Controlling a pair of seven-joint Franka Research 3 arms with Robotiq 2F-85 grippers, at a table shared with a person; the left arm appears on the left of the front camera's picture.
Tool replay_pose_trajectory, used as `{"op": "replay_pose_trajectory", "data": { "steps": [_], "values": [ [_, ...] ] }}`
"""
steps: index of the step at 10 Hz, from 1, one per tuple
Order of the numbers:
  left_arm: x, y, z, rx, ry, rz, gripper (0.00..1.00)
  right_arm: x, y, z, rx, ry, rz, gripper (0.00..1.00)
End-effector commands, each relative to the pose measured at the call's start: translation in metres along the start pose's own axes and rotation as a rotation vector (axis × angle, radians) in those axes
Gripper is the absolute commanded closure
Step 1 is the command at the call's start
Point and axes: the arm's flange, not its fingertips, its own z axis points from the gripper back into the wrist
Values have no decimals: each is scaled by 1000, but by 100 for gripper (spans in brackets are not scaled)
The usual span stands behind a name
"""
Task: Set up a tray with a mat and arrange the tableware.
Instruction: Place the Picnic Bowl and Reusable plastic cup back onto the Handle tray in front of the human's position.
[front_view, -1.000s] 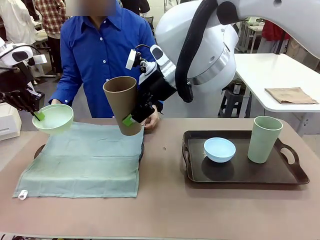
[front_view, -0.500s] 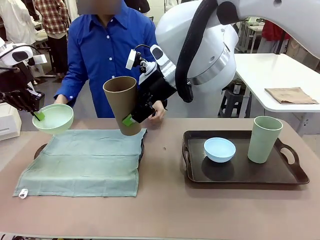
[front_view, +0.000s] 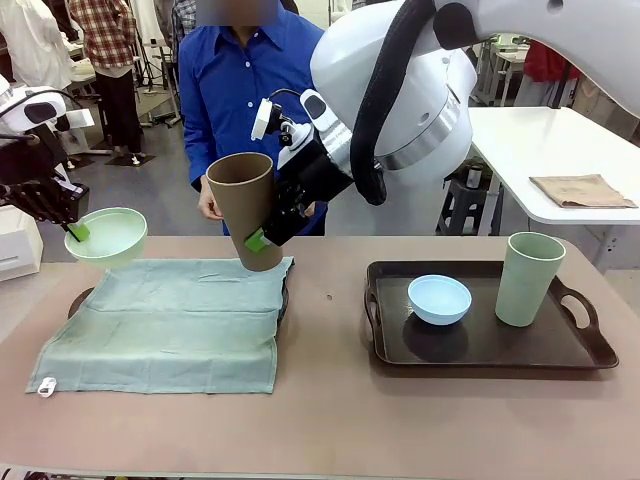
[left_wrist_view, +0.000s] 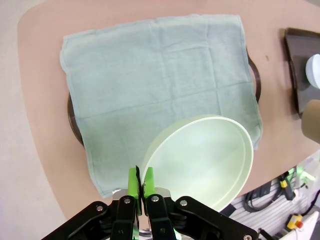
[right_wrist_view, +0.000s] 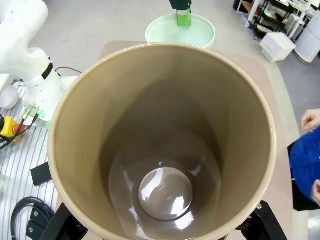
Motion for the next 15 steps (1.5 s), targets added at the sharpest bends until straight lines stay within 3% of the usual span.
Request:
{"op": "replay_pose_trajectory", "data": {
  "steps": [1, 2, 7, 9, 15],
  "values": [
    [2, 1, 1, 2, -11, -13, 100, 1, -1, 0, -1, 2, 2, 78],
    [0, 0, 0, 0, 0, 0, 96, 0, 0, 0, 0, 0, 0, 18],
    [18, 0, -55, 13, 95, -14, 96, -25, -41, -71, 40, -91, 116, 18],
    [21, -1, -70, 13, 88, 14, 96, -32, -48, -103, 88, -120, 160, 18],
    [57, 15, -137, -44, 140, 82, 96, -67, -70, -153, 148, -124, 115, 18]
  ]
}}
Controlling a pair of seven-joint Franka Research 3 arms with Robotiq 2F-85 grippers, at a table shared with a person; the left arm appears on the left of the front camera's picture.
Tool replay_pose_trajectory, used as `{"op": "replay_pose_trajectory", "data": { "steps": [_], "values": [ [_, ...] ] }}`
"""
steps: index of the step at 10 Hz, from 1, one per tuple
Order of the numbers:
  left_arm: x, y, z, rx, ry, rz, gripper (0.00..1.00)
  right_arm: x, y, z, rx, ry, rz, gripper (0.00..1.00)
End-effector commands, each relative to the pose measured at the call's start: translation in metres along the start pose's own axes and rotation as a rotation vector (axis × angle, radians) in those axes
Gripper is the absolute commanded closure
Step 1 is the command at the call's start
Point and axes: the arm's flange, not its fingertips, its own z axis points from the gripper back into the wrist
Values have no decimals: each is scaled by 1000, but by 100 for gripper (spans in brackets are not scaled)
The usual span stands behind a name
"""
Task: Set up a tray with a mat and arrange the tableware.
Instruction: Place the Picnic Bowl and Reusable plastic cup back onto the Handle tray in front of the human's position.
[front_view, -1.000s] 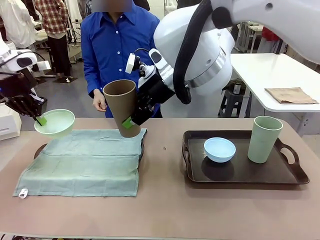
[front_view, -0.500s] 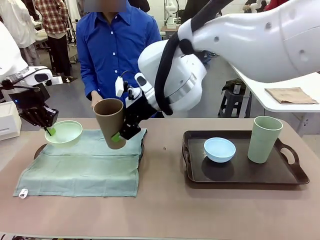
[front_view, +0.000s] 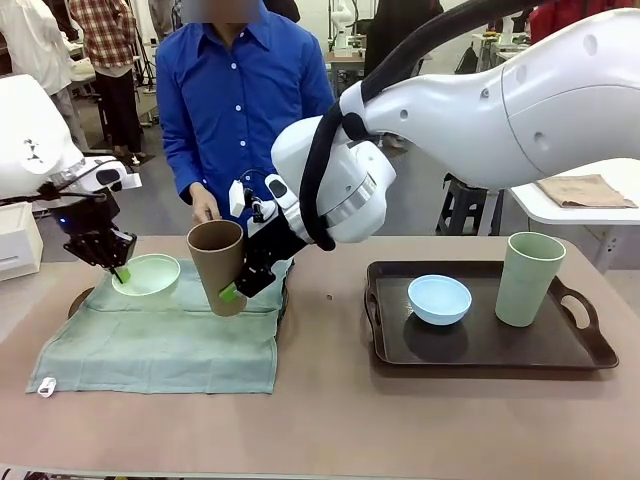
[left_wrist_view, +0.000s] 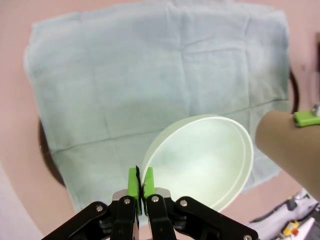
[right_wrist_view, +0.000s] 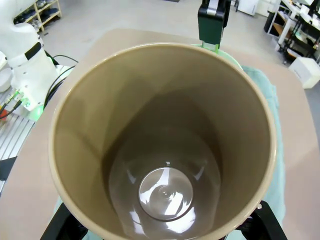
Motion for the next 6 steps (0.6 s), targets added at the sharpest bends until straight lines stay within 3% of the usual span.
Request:
{"op": "replay_pose_trajectory", "data": {
  "steps": [1, 2, 3, 6],
  "values": [
    [18, -1, -3, -28, 3, 56, 96, -2, -5, 1, -35, 16, 12, 18],
    [12, -7, 12, -88, -2, 42, 96, 0, 0, 0, 0, 0, 0, 18],
    [8, 2, -9, -13, 12, 15, 96, 0, 0, 0, 0, 0, 0, 18],
    [12, 0, -7, -36, 13, 29, 96, -7, -4, 3, -14, -25, 19, 18]
  ]
}}
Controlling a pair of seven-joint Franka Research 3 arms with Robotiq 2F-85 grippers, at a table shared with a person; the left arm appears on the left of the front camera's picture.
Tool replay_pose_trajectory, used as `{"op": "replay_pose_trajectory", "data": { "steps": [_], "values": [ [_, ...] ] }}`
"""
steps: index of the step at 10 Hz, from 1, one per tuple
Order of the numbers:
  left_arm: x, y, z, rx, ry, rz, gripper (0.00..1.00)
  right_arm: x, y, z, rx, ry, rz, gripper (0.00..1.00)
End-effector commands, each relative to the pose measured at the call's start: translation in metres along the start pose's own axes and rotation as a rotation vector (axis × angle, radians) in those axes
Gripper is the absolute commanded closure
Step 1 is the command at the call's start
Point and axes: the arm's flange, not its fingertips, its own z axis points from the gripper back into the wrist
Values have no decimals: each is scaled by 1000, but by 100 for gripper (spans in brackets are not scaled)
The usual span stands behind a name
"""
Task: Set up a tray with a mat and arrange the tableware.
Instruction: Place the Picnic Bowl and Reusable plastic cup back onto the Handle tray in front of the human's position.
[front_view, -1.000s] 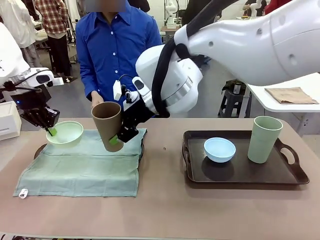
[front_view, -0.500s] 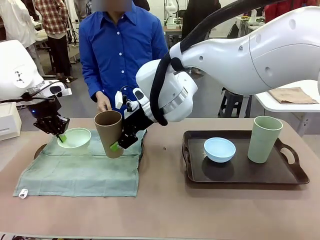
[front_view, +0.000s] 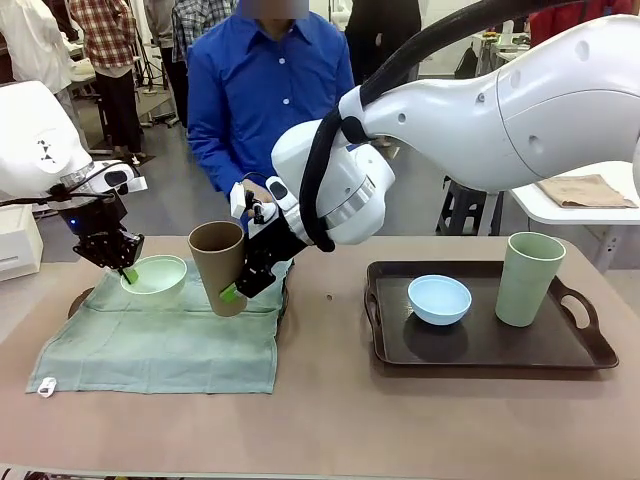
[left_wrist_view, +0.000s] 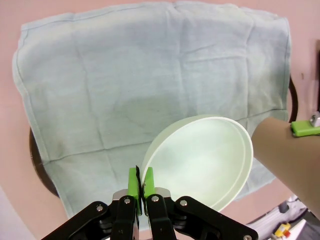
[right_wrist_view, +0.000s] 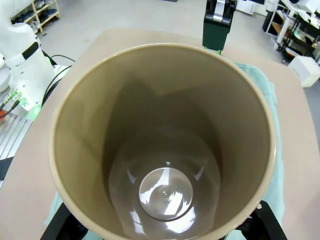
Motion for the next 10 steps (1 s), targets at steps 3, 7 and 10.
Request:
{"op": "replay_pose_trajectory", "data": {
  "steps": [3, 7, 10],
  "values": [
    [3, 0, -12, 62, -9, -36, 96, -12, -14, 1, -12, -45, 35, 18],
    [17, 1, -30, 77, 11, -52, 96, -36, -35, -14, 28, -102, -7, 18],
    [24, 2, -44, 65, 51, -46, 96, -46, -41, -24, 44, -91, -27, 18]
  ]
}}
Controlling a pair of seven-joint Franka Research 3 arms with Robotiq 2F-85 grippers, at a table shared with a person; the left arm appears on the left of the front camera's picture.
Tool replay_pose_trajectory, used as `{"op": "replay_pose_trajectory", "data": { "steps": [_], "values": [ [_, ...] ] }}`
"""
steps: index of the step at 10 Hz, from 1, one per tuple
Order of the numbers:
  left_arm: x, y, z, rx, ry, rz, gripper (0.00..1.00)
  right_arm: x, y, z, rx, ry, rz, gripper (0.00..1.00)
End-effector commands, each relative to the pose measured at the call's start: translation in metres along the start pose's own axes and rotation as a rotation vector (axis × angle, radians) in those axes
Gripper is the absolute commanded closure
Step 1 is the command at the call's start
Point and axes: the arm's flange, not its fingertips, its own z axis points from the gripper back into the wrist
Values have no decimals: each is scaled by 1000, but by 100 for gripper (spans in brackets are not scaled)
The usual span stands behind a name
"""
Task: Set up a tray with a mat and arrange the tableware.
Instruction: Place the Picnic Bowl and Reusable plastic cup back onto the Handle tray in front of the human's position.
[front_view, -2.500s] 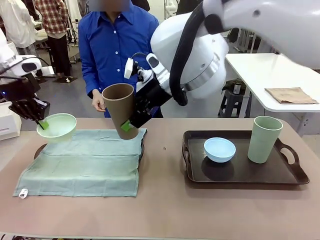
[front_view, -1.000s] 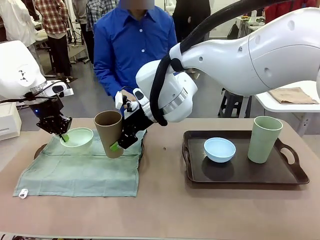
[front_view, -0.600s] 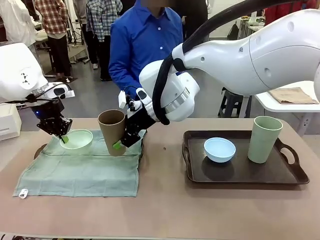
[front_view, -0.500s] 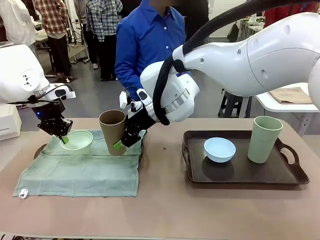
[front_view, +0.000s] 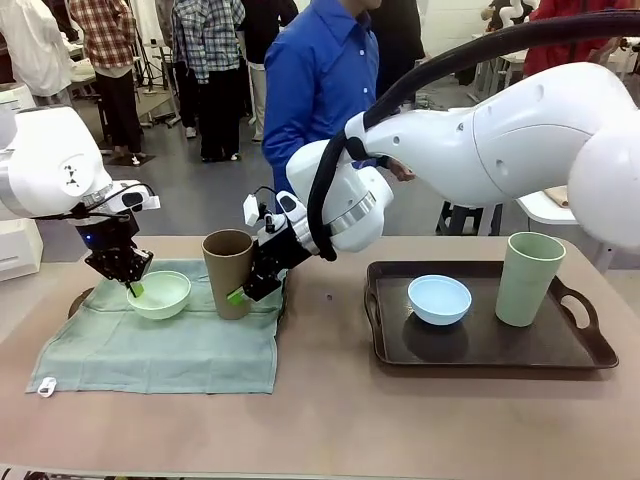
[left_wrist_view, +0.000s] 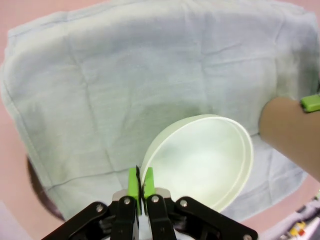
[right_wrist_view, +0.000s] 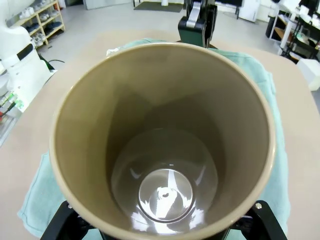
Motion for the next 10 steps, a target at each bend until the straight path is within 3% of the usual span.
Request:
{"op": "replay_pose_trajectory", "data": {
  "steps": [1, 2, 3, 4, 6, 7, 8, 10],
  "values": [
    [11, -1, -4, -2, 26, 7, 64, 0, -3, -2, -4, -3, 4, 18],
    [11, -1, -8, -6, 39, 5, 36, -2, -1, -4, 8, 10, -11, 0],
    [12, 0, -8, -3, 43, 8, 4, 0, 1, -4, -11, 93, -48, 0],
    [10, -1, -8, 4, 48, 11, 0, 4, 5, -2, -20, 206, -148, 0],
    [7, 1, -6, 12, 59, 18, 0, 11, 12, 1, -16, 338, -298, 0],
    [7, 3, -3, 17, 60, 13, 45, 15, 16, 6, -28, 375, -325, 0],
    [3, 5, -1, 21, 54, 14, 36, 22, 23, 14, -48, 390, -367, 0],
    [-5, 12, 9, 26, 39, 11, 41, 44, 40, 36, -97, 414, -418, 0]
  ]
}}
